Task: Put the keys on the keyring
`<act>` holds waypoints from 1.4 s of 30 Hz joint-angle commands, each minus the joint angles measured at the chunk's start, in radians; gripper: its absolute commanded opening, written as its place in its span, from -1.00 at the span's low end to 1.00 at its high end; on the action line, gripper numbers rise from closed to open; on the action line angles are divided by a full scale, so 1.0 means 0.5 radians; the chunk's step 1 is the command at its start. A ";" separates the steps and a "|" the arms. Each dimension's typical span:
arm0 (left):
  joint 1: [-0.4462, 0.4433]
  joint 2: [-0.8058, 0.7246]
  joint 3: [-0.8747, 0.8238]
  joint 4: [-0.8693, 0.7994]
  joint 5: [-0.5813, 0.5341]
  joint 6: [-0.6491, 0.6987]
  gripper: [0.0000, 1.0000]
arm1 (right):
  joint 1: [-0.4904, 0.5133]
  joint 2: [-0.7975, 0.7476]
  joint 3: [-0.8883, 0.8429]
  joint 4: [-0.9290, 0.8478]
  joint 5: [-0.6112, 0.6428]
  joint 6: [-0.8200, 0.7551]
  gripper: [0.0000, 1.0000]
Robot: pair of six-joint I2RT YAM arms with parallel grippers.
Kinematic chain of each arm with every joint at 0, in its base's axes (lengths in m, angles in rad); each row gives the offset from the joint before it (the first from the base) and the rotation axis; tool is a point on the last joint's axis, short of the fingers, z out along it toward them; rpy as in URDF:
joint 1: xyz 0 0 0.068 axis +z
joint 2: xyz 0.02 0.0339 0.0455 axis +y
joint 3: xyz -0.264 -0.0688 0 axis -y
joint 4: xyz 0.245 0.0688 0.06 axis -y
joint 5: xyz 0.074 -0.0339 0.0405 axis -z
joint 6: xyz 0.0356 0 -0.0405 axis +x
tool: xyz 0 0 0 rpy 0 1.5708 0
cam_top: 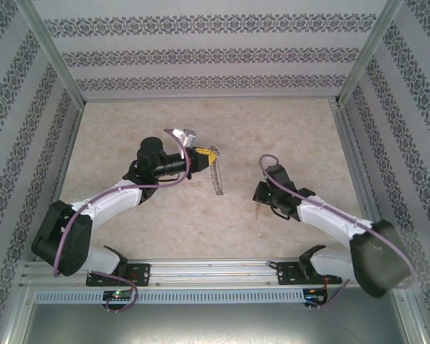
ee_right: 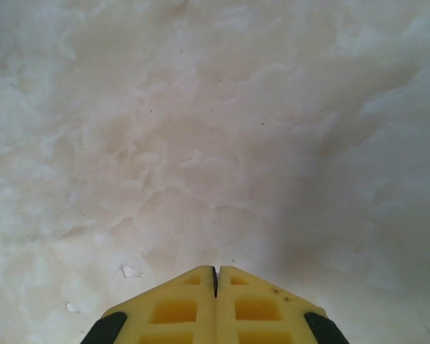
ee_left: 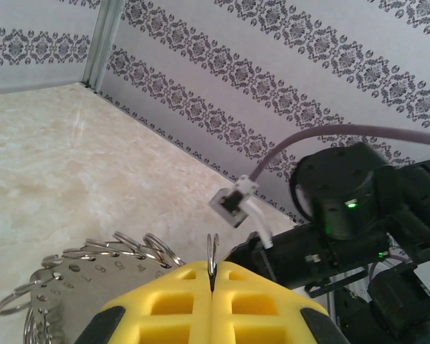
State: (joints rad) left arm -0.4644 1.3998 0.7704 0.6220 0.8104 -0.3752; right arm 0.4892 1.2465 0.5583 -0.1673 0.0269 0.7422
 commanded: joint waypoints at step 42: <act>-0.068 0.040 0.089 0.112 0.008 -0.014 -1.00 | -0.020 0.503 0.287 0.330 -0.046 -0.163 0.25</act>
State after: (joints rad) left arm -0.4854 1.4506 0.7708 0.6514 0.8070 -0.3935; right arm 0.4740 1.4864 0.6788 -0.0036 -0.0010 0.6800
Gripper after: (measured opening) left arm 0.050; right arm 0.641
